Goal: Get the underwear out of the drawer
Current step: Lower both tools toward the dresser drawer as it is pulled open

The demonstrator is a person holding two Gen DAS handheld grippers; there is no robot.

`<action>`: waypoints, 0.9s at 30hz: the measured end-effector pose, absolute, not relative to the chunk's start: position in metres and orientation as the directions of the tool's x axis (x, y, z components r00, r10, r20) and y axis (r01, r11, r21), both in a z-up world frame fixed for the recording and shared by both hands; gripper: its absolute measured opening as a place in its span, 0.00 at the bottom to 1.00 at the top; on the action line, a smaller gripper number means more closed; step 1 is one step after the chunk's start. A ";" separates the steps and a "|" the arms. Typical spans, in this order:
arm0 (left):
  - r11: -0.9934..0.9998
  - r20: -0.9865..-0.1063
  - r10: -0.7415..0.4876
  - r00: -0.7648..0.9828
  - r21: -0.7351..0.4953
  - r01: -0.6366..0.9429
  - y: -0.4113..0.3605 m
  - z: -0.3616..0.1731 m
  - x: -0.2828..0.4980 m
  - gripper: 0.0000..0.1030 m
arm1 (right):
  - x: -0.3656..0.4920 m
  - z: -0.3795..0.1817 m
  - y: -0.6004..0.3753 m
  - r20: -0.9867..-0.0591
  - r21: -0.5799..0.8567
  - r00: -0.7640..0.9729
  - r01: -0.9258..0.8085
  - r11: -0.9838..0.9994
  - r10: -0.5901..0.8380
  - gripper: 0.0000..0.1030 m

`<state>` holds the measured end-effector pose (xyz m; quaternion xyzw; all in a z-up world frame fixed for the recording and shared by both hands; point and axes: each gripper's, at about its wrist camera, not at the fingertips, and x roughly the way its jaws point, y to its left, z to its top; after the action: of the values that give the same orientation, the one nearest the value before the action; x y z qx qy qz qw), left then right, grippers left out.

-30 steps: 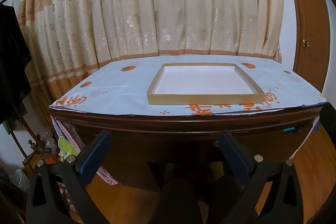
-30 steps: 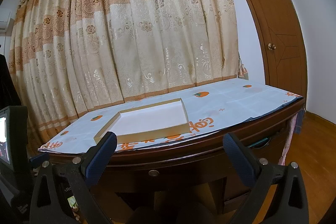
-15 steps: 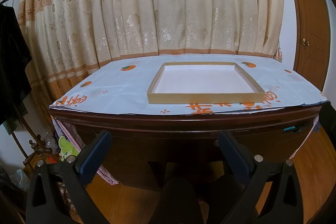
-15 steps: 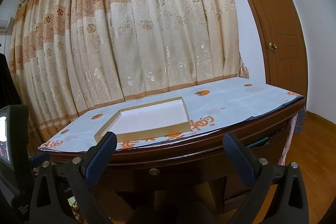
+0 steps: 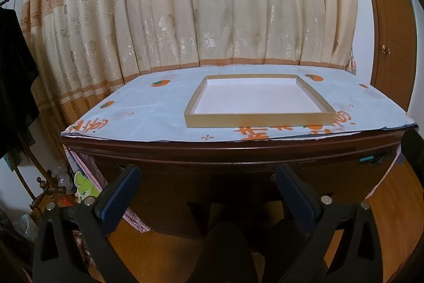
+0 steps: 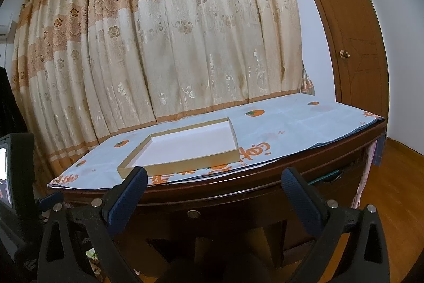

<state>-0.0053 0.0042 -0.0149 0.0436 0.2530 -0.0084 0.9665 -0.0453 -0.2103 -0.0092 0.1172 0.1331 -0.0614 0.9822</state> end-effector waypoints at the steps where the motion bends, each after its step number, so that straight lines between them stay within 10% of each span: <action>1: 0.996 -0.493 0.004 0.870 0.080 0.041 0.005 -0.016 -0.005 1.00 | -0.044 -0.011 -0.212 -0.276 0.212 0.957 0.152 0.965 -0.091 1.00; 27: 0.989 -0.535 -0.069 0.842 0.076 0.129 -0.007 -0.110 0.091 1.00 | 0.071 -0.152 -0.332 -0.470 0.285 0.880 0.080 0.955 0.066 0.99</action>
<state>0.0913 -0.0073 -0.1101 0.0543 0.2761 -0.0518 0.9582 0.0707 -0.3319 -0.1519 0.1496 0.2446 -0.0035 0.9580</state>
